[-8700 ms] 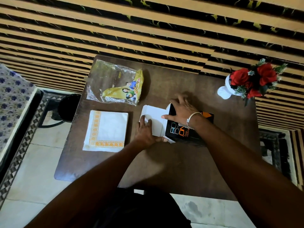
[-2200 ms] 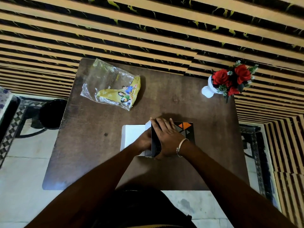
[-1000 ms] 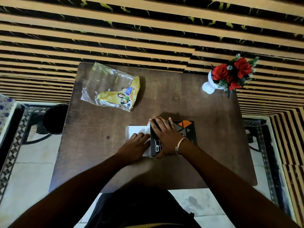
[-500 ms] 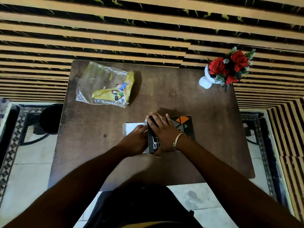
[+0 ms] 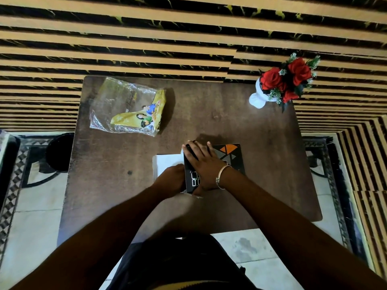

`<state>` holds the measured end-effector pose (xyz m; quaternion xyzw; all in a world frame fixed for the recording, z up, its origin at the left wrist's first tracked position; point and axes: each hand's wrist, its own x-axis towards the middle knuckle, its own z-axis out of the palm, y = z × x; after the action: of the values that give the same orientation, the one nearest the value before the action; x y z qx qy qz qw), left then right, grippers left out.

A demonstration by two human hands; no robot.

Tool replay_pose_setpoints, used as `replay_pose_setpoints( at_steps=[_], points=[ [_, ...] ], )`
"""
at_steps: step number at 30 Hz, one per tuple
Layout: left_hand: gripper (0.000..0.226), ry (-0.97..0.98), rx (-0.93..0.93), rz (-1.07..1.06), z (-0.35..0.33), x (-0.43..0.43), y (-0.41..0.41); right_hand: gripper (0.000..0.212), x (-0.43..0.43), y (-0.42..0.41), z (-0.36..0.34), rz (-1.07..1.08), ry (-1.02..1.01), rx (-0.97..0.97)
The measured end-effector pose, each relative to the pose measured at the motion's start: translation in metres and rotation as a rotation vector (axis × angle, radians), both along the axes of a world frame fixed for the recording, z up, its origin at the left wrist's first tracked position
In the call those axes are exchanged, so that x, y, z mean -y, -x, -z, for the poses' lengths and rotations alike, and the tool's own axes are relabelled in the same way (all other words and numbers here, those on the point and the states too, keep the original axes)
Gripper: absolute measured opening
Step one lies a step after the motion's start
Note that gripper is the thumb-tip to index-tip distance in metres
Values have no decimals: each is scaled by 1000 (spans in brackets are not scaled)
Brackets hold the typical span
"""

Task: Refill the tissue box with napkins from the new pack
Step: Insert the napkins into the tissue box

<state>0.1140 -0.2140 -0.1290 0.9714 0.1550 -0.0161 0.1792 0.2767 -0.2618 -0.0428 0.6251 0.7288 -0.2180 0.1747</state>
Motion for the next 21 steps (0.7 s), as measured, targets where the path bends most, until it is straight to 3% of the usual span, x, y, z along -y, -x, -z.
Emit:
replay_pose_setpoints(
  at_steps=[3, 8, 14, 18, 21],
  points=[
    [26, 62, 9, 25, -4, -4, -1, 148, -1, -1, -1, -1, 5, -4],
    [19, -181, -93, 219, -10, -7, -3, 149, 1, -3, -1, -11, -4, -6],
    [33, -265, -208, 344, -1, -10, -5, 147, 1, -2, 0, -23, -9, 16],
    [51, -233, -182, 76, -24, -5, 0, 147, 0, -2, -1, -23, 2, 16],
    [42, -234, -336, 288, -27, -7, -7, 148, 0, -2, -2, -19, 6, 5]
  ],
)
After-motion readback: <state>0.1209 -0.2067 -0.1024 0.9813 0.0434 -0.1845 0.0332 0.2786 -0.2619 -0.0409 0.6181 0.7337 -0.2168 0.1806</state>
